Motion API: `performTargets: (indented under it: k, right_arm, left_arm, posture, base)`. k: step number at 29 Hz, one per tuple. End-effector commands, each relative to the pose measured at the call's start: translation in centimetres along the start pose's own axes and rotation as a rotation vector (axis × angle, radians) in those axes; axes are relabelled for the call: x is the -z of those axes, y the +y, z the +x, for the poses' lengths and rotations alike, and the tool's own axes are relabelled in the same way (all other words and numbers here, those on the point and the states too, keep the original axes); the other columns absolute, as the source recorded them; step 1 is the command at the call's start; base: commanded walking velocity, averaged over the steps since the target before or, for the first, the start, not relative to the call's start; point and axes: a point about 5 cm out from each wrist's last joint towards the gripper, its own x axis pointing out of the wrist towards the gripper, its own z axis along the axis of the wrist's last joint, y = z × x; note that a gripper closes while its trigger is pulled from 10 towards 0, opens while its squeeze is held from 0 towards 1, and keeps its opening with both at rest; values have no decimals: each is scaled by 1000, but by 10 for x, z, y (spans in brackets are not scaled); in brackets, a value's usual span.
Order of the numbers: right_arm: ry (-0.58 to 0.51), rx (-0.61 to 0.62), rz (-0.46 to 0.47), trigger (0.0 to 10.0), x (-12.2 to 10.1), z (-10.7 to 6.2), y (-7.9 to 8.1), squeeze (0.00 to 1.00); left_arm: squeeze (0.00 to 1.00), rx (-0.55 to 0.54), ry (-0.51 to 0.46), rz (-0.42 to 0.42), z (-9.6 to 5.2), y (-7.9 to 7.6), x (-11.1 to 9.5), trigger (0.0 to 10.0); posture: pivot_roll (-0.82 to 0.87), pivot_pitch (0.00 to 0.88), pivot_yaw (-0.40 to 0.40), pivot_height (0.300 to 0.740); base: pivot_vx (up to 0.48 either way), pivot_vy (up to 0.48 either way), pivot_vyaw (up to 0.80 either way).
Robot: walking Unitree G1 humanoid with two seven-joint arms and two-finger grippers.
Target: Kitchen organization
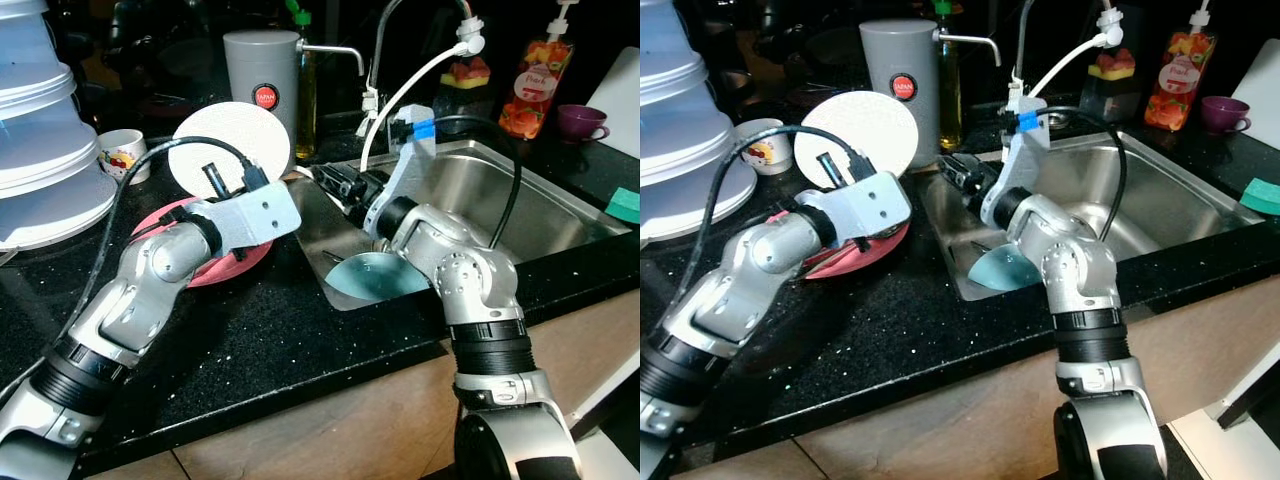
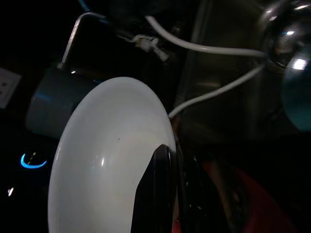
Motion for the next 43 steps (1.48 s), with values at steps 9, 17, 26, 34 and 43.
performTargets:
  k: [9,17,26,34,43]
  right_arm:
    - [41,-13,-74,10000,1,2,6,0]
    - [100,14,-148,10000,13,4,7,0]
    - [98,23,-110,0,16,4,8,0]
    - [83,37,-97,0,15,3,6,0]
    - [73,55,-89,0,14,2,5,0]
  left_arm:
    - [0,67,-153,80,0,-16,-18,0]
    - [0,92,-259,83,2,-22,-34,0]
    - [0,94,-292,86,2,-24,-38,0]
    - [0,97,-297,98,3,-25,-37,0]
    - [0,85,-285,116,4,-25,-35,4980]
  posture:
    - [-30,35,34,740]
    - [-31,31,35,740]
    - [-31,16,32,740]
    - [-33,6,32,740]
    - [-34,4,29,740]
  base:
    - [0,0,0]
    - [0,0,0]
    - [0,0,0]
    - [0,0,0]
    - [0,0,0]
